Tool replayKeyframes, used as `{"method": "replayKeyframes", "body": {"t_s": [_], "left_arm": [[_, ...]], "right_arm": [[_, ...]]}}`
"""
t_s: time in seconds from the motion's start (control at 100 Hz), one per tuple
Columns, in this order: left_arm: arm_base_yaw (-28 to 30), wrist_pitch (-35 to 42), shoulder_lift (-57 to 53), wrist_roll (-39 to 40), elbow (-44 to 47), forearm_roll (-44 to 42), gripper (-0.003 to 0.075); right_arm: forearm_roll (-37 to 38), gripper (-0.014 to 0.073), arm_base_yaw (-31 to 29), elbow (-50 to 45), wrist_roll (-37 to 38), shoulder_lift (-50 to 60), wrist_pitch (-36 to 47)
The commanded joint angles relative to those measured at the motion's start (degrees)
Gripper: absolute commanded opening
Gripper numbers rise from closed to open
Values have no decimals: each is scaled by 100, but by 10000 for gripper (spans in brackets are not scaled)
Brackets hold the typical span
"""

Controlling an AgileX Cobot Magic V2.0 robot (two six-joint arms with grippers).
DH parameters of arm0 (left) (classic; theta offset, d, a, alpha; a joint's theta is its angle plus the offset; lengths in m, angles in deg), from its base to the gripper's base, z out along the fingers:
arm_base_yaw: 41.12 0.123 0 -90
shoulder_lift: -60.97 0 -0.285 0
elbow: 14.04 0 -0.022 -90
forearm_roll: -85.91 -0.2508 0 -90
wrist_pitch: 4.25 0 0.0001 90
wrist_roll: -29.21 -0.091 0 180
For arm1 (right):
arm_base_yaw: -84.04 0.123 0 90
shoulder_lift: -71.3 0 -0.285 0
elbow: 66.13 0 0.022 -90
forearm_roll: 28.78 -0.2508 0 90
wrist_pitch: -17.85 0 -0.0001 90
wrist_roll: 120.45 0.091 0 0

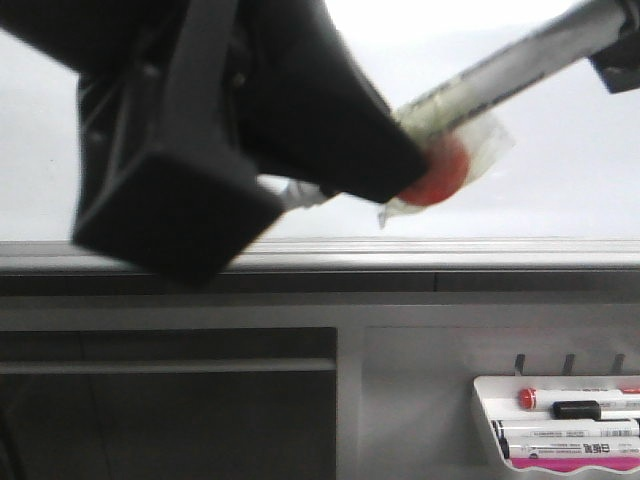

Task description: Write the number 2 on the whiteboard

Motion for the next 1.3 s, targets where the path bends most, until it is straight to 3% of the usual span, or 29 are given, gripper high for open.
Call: {"method": "replayKeyframes", "body": {"t_s": [0.0,0.22,0.41,0.6,0.72,0.78,0.83,0.9,1.02,1.09,1.18,1.29], "left_arm": [[-34,455,-113,12,-322,-62,-20],[-34,472,37,12,-507,-154,-20],[-34,666,125,9,-523,-167,-20],[-34,820,125,9,-523,-213,-20],[-34,957,113,9,-523,-213,-19],[-34,957,113,9,-523,-213,-8],[-34,957,102,9,-523,-213,33],[-21,947,79,9,-523,-202,147],[-21,908,-58,9,-523,-163,462],[2,872,-214,77,-523,-93,575],[166,625,-485,77,-523,52,578],[660,221,-892,582,-447,158,499]], "right_arm": [[-583,463,2,225,-220,-141,-156],[-792,461,2,225,-377,-305,-146],[-870,364,2,225,-531,-415,-160],[-870,162,2,225,-602,-430,-146],[-870,-72,2,225,-716,-430,-148],[-870,-69,2,225,-716,-430,-140],[-870,-69,2,225,-725,-430,-140],[-870,-69,2,225,-806,-430,-126],[-870,-66,2,225,-820,-419,19],[-870,-66,2,225,-830,-409,122],[-880,-66,2,210,-841,-314,367],[-900,-66,2,194,-867,-1,937]]}}
